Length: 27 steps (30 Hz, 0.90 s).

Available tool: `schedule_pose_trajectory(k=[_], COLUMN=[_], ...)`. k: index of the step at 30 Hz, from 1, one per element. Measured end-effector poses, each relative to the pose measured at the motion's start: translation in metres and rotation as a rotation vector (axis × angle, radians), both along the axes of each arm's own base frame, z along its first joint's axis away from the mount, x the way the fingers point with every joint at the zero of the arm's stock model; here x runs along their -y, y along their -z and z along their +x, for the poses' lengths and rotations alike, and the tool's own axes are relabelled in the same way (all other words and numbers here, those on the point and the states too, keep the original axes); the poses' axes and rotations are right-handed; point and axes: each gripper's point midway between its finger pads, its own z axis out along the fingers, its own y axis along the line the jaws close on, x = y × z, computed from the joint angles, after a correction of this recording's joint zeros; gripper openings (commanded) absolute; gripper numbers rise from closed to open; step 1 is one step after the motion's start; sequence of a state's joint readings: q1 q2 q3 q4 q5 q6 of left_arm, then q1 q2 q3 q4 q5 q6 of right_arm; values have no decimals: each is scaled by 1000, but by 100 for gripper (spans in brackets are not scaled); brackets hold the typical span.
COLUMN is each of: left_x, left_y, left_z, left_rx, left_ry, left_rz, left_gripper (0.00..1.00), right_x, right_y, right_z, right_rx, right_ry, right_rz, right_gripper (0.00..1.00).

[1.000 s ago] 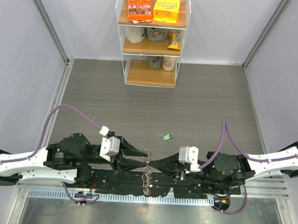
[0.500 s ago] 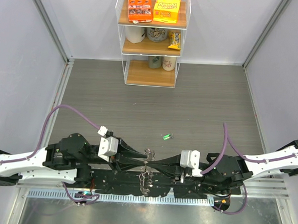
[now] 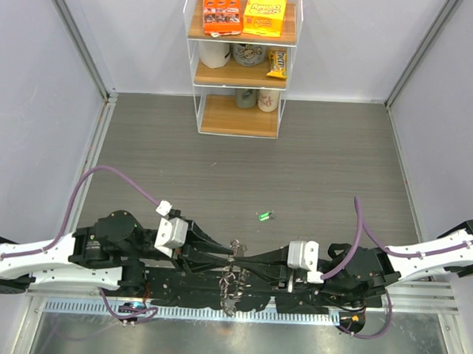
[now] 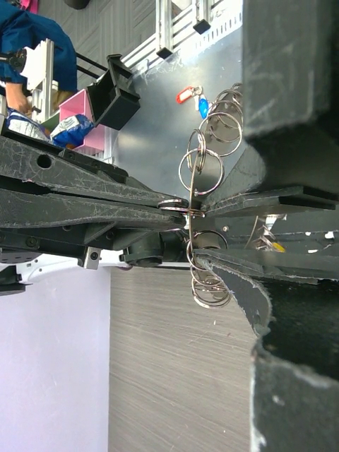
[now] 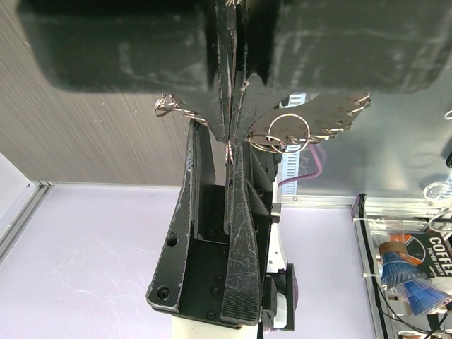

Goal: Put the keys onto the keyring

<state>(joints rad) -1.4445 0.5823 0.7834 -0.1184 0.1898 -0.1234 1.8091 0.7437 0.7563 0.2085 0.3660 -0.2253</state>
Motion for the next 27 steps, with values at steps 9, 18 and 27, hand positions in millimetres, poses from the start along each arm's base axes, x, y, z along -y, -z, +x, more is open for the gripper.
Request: schedule_pose_trajectory(k=[9,18,27], left_x=[0,-2,-3], left_y=[1,1,0], left_z=[-3,-4,-4], left_rx=[1,0,1], left_ry=[20,19,21], left_rz=[3,4,2], left_gripper=[29,29,29], right_x=[0,0,2], right_y=[1,3,4], right_z=[0,0,2], right_rx=[6,5,2], right_ry=[0,-1,8], right_rz=[2,0,3], right_gripper=[5,6,5])
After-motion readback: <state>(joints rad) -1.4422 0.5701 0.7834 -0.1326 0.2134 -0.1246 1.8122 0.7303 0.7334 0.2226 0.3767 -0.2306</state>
